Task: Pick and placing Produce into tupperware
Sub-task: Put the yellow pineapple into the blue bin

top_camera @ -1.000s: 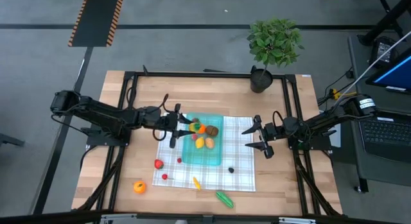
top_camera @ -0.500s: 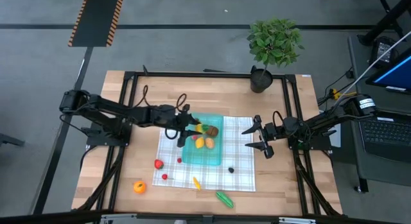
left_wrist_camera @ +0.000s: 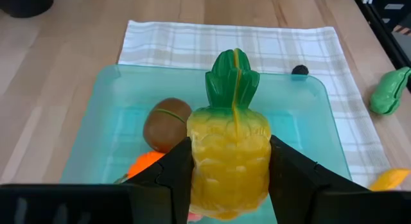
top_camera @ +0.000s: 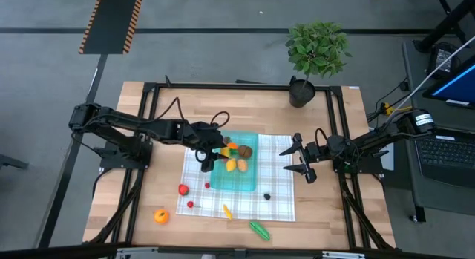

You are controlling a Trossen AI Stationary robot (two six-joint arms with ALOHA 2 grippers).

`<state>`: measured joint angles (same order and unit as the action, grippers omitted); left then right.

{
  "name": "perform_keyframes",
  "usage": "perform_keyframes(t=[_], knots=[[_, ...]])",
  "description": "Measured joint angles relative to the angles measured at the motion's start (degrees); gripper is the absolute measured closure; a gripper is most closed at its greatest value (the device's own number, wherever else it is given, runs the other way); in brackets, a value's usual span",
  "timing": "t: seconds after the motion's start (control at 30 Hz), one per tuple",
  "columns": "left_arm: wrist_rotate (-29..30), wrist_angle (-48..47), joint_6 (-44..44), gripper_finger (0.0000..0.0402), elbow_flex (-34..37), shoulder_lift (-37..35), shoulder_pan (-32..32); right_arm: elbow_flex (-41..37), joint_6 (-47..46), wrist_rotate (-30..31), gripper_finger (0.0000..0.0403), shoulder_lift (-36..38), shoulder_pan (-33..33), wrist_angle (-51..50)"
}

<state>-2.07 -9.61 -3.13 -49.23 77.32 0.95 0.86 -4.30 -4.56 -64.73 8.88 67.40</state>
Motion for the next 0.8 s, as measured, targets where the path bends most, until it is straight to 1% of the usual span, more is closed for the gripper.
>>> perform_keyframes(t=[0.13, 0.27, 0.6, 0.8], knots=[[0.02, -0.37, -0.84, 0.0251, -0.03, 0.01, 0.0, 0.0, 0.01, 0.0, 0.0152, 0.0, 0.0, 0.0], [0.06, -0.78, -1.03, 0.0251, -0.03, 1.54, 0.0, 0.02, 0.01, 0.0, 0.0152, -0.02, 0.0, 0.0], [-0.98, -0.41, -1.41, 0.025, -0.07, 9.74, 1.35, 0.04, -0.05, -0.02, 0.0152, -0.04, 0.0, -1.34], [-4.71, -0.22, -2.1, 0.0252, -0.07, 12.88, 2.54, 0.04, 0.0, -0.02, 0.0152, -0.04, 0.0, -1.41]])
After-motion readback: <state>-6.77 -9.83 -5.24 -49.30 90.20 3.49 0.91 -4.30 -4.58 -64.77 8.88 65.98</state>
